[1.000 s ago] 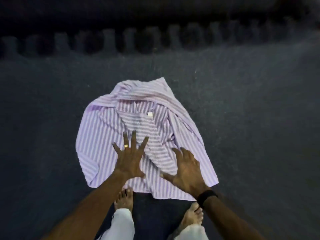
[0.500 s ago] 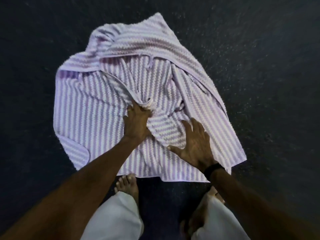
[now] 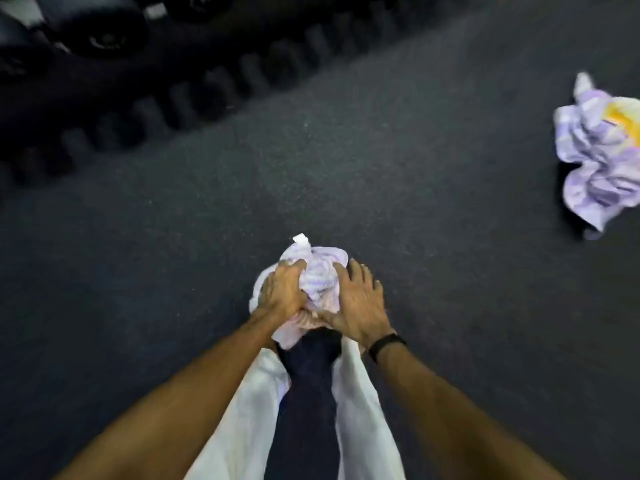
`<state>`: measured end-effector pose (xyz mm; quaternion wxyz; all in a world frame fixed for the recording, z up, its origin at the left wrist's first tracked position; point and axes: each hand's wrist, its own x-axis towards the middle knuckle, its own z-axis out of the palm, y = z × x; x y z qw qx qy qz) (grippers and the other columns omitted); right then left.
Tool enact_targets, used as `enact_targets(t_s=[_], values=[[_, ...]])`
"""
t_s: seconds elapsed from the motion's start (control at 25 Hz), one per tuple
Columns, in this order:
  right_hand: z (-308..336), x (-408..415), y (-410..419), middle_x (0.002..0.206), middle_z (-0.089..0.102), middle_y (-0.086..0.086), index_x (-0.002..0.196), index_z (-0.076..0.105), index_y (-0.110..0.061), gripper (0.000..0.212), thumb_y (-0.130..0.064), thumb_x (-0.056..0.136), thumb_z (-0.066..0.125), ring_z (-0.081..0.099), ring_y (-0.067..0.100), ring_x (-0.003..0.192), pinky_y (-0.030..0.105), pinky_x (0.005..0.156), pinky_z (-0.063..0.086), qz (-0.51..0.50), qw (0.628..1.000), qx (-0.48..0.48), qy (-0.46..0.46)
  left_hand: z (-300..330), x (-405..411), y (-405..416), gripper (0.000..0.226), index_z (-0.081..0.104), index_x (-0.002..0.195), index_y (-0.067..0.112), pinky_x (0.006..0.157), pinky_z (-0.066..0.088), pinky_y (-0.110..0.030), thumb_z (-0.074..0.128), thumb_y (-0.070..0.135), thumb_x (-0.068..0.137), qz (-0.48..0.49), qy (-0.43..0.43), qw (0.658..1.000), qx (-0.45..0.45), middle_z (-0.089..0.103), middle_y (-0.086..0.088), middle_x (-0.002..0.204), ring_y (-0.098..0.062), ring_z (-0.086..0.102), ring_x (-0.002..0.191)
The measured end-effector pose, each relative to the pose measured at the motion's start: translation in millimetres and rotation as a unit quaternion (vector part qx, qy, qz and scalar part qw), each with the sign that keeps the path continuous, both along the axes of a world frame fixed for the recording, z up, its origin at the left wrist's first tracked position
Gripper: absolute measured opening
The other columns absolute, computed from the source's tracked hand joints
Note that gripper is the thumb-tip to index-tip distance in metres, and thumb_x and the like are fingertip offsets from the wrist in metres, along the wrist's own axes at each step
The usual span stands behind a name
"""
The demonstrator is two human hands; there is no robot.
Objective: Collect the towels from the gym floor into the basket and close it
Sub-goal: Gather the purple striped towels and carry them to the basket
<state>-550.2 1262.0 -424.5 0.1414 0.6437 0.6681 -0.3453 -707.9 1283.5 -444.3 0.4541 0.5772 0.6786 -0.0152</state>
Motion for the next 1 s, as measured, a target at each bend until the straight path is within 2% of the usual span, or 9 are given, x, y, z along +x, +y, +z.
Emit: enact_targets(t_s=[0.12, 0.28, 0.4, 0.48, 0.56, 0.64, 0.68, 0.8, 1.0], values=[[102.2, 31.5, -10.6, 0.137, 0.044, 0.010, 0.139, 0.038, -0.019, 0.074, -0.052, 0.077, 0.063, 0.044, 0.034, 0.125, 0.048, 0.096, 0.043, -0.060, 0.998, 0.012, 0.017, 115.4, 23.4, 6.9, 0.028, 0.058, 0.097, 0.010, 0.071, 0.049, -0.042, 0.063, 0.015, 0.069, -0.070, 0.029, 0.997, 0.013, 0.065, -0.022, 0.099, -0.044, 0.062, 0.092], [192.3, 94.4, -34.5, 0.122, 0.053, 0.012, 0.127, 0.049, -0.014, 0.051, -0.034, 0.081, 0.061, 0.053, 0.035, 0.116, 0.043, 0.091, 0.047, -0.153, 0.987, 0.035, 0.015, 227.6, 82.8, 6.9, 0.025, 0.060, 0.097, 0.007, 0.071, 0.048, -0.040, 0.059, 0.007, 0.072, -0.128, 0.022, 0.991, 0.042, 0.066, -0.024, 0.099, -0.044, 0.062, 0.094], [230.5, 145.7, -47.1, 0.126, 0.054, 0.012, 0.127, 0.049, -0.014, 0.049, -0.033, 0.082, 0.060, 0.052, 0.034, 0.119, 0.044, 0.095, 0.046, -0.206, 0.977, 0.046, 0.018, 274.7, 135.3, 9.5, 0.003, 0.056, 0.081, 0.016, 0.065, 0.040, -0.026, 0.055, 0.014, 0.079, -0.128, -0.010, 0.990, 0.058, 0.065, -0.007, 0.085, -0.031, 0.060, 0.085], [251.7, 188.6, -55.9, 0.128, 0.053, 0.011, 0.129, 0.048, -0.014, 0.051, -0.033, 0.084, 0.061, 0.051, 0.033, 0.122, 0.044, 0.096, 0.046, -0.241, 0.968, 0.062, 0.016, 298.1, 177.2, 11.6, 0.005, 0.052, 0.074, 0.020, 0.063, 0.035, -0.023, 0.051, 0.025, 0.077, -0.132, -0.041, 0.987, 0.075, 0.057, 0.002, 0.077, -0.019, 0.052, 0.080], [267.1, 232.6, -60.2, 0.129, 0.053, 0.011, 0.130, 0.047, -0.014, 0.050, -0.033, 0.085, 0.060, 0.050, 0.032, 0.122, 0.043, 0.096, 0.044, -0.272, 0.959, 0.080, 0.011, 308.7, 215.6, 23.1, 0.011, 0.060, 0.088, 0.016, 0.069, 0.043, -0.023, 0.055, 0.021, 0.079, -0.159, -0.018, 0.983, 0.092, 0.062, -0.003, 0.088, -0.024, 0.057, 0.087], [279.9, 275.6, -60.5, 0.128, 0.053, 0.011, 0.130, 0.048, -0.014, 0.050, -0.033, 0.085, 0.060, 0.050, 0.032, 0.122, 0.043, 0.096, 0.044, -0.297, 0.950, 0.093, 0.007, 314.3, 251.8, 42.2, 0.029, 0.061, 0.106, 0.012, 0.081, 0.048, -0.033, 0.061, 0.008, 0.077, -0.188, 0.028, 0.975, 0.117, 0.066, -0.013, 0.105, -0.033, 0.061, 0.099], [284.9, 294.5, -58.2, 0.128, 0.053, 0.011, 0.129, 0.048, -0.014, 0.050, -0.033, 0.085, 0.060, 0.051, 0.031, 0.122, 0.044, 0.097, 0.045, -0.307, 0.947, 0.095, 0.007, 319.4, 267.7, 52.9, 0.029, 0.062, 0.103, 0.012, 0.080, 0.047, -0.035, 0.061, 0.007, 0.075, -0.196, 0.030, 0.971, 0.130, 0.066, -0.016, 0.106, -0.036, 0.061, 0.099], [298.5, 362.5, -41.1, 0.127, 0.053, 0.011, 0.128, 0.048, -0.014, 0.049, -0.034, 0.085, 0.061, 0.050, 0.031, 0.121, 0.044, 0.096, 0.045, -0.340, 0.933, 0.114, -0.001, 341.2, 329.6, 84.8, 0.011, 0.051, 0.073, 0.017, 0.065, 0.039, -0.031, 0.053, 0.020, 0.063, -0.212, 0.003, 0.963, 0.166, 0.067, -0.016, 0.089, -0.039, 0.062, 0.088], [304.3, 459.5, 24.2, 0.122, 0.055, 0.011, 0.123, 0.050, -0.014, 0.047, -0.033, 0.082, 0.062, 0.052, 0.032, 0.118, 0.043, 0.091, 0.046, -0.373, 0.916, 0.145, -0.009, 351.3, 426.1, 157.9, 0.021, 0.046, 0.071, 0.015, 0.062, 0.037, -0.032, 0.058, 0.001, 0.060, -0.233, -0.009, 0.952, 0.201, 0.066, -0.019, 0.084, -0.043, 0.061, 0.087]])
